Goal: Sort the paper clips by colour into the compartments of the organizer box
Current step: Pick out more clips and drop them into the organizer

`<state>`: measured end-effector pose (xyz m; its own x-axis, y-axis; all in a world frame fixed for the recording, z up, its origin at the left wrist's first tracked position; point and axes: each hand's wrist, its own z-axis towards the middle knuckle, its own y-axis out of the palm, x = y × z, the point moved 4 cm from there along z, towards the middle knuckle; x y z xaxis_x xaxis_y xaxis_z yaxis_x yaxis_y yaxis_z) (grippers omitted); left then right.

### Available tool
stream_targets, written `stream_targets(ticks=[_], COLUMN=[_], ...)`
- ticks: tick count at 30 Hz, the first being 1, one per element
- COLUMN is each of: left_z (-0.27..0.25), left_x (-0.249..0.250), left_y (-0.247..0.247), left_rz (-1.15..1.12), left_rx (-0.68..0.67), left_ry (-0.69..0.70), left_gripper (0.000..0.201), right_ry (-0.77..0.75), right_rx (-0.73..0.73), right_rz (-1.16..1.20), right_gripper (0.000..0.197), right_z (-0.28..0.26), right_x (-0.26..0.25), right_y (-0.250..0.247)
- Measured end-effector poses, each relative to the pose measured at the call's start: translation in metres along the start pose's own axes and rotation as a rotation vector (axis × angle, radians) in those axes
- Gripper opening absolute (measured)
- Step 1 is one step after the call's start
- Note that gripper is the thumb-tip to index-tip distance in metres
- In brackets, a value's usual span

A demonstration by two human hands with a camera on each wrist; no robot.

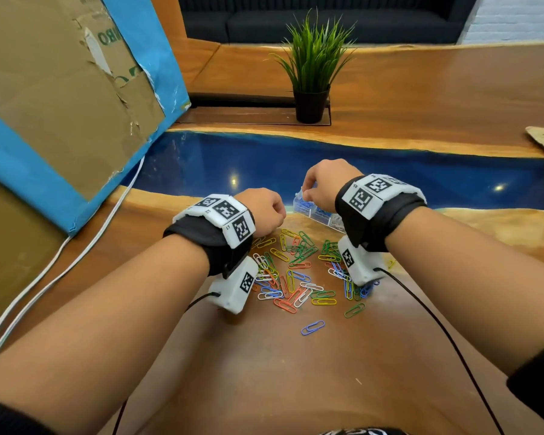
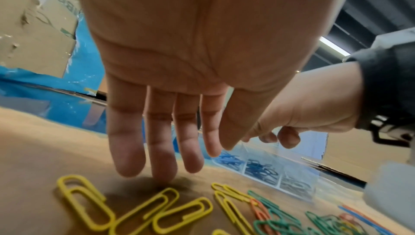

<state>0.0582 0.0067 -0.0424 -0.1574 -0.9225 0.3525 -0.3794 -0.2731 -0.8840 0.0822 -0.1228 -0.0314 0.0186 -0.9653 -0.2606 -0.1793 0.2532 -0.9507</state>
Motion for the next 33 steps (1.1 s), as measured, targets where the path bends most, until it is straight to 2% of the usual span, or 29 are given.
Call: stream_targets(ticks=[3, 4, 12, 21, 25, 28, 33], left_z=[0.003, 0.003, 0.002, -0.003, -0.006, -0.006, -0.002], left_x=[0.0, 0.0, 0.004, 0.012, 0.024, 0.037, 0.048], left_y=[0.001, 0.002, 0.011, 0.017, 0.016, 0.019, 0.024], left_rz=[0.019, 0.028, 0.152, 0.283, 0.396, 0.458, 0.56], left_rx=[0.011, 0.005, -0.072, -0.042, 0.035, 0.046, 0.013], left_ry=[0.002, 0.002, 0.045, 0.095, 0.166, 0.227, 0.218], left_gripper=[0.021, 0.021, 0.027, 0.032, 0.021, 0.026, 0.032], right_ry=[-0.025, -0.033, -0.158, -0.212, -0.22, -0.254, -0.311], right_rx=[-0.075, -0.085, -0.133, -0.036, 0.029, -0.086, -0.21], right_rz=[-0.153, -0.182, -0.178, -0.093, -0.018, -0.092, -0.282], right_gripper=[0.053, 0.056, 0.048, 0.045, 0.015, 0.016, 0.025], right_z=[-0.004, -0.006, -0.017, -0.021, -0.032, -0.045, -0.053], right_x=[0.003, 0.004, 0.006, 0.012, 0.021, 0.02, 0.014], right_y=[0.003, 0.004, 0.006, 0.007, -0.005, 0.0, 0.018])
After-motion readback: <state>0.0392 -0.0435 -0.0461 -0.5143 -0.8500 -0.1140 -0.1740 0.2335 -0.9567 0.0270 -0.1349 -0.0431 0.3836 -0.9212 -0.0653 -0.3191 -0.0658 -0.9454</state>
